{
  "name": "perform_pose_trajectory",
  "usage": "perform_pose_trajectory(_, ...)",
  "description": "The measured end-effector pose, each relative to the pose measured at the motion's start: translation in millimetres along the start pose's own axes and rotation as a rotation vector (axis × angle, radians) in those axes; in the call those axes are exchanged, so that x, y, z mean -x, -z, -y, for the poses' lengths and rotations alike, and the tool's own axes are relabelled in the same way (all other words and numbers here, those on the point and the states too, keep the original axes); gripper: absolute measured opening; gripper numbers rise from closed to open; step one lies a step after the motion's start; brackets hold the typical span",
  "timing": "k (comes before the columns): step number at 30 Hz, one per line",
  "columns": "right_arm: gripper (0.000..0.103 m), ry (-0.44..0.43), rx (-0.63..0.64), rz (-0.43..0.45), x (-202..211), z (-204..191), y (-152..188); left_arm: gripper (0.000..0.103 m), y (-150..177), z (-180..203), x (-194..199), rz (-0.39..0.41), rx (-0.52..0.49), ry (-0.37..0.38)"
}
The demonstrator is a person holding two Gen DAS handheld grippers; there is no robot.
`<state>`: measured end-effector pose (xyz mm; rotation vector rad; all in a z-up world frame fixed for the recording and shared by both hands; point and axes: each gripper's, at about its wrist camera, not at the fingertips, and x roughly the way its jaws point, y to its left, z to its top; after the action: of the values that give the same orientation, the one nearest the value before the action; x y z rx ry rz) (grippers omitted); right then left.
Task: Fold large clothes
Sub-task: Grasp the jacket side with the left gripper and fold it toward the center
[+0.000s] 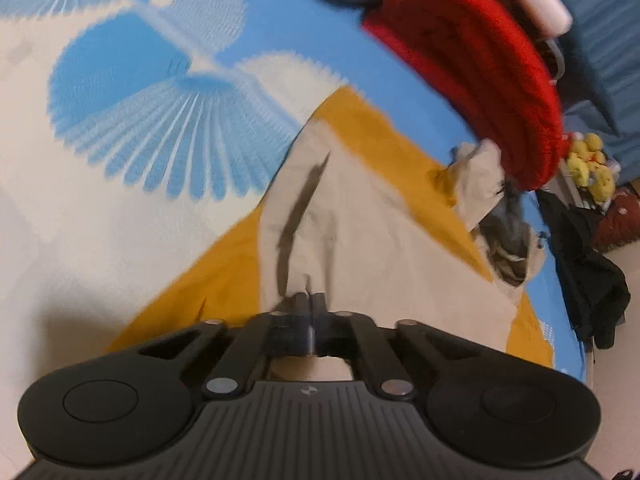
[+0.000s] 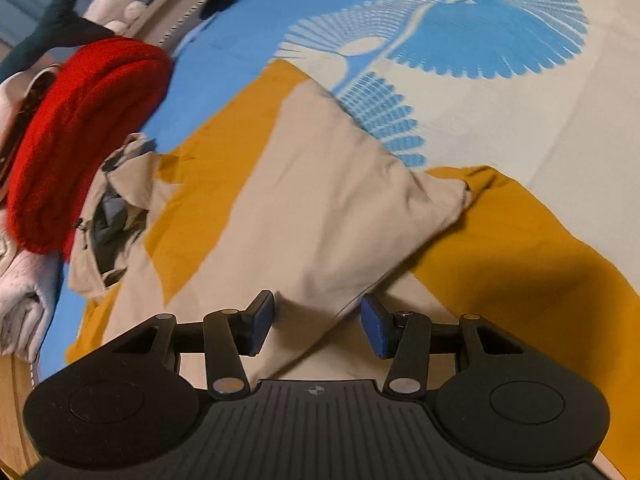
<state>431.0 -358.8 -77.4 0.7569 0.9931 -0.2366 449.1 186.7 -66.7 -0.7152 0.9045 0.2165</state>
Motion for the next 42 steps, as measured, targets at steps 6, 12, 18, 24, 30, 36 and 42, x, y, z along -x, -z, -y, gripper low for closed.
perform_pose_trajectory(6, 0.003, -0.019, -0.021, 0.050, 3, 4, -1, 0.000, -3, 31, 26, 0.150, -0.170, -0.004)
perform_pose_trajectory(12, 0.015, 0.104, -0.062, 0.019, -4, 18, -1, 0.013, 4, 36, 13, 0.065, -0.225, 0.045)
perform_pose_trajectory(18, 0.041, 0.061, 0.056, 0.013, 7, -8, 9, 0.044, 11, 29, -5, -0.030, -0.150, -0.035)
perform_pose_trajectory(24, 0.042, 0.046, 0.093, -0.055, -2, -18, 20, 0.045, 9, 5, -19, -0.105, -0.008, -0.032)
perform_pose_trajectory(30, 0.042, -0.116, 0.324, -0.177, -5, -57, 40, 0.003, 6, 17, -9, -0.012, -0.097, -0.048)
perform_pose_trajectory(36, 0.044, -0.242, 0.430, -0.008, 22, -74, 33, 0.006, 0, 35, 14, 0.174, -0.233, -0.079)
perform_pose_trajectory(42, 0.043, -0.020, 0.243, 0.029, -1, -24, -2, 0.018, 3, 40, 16, 0.197, -0.272, -0.117)
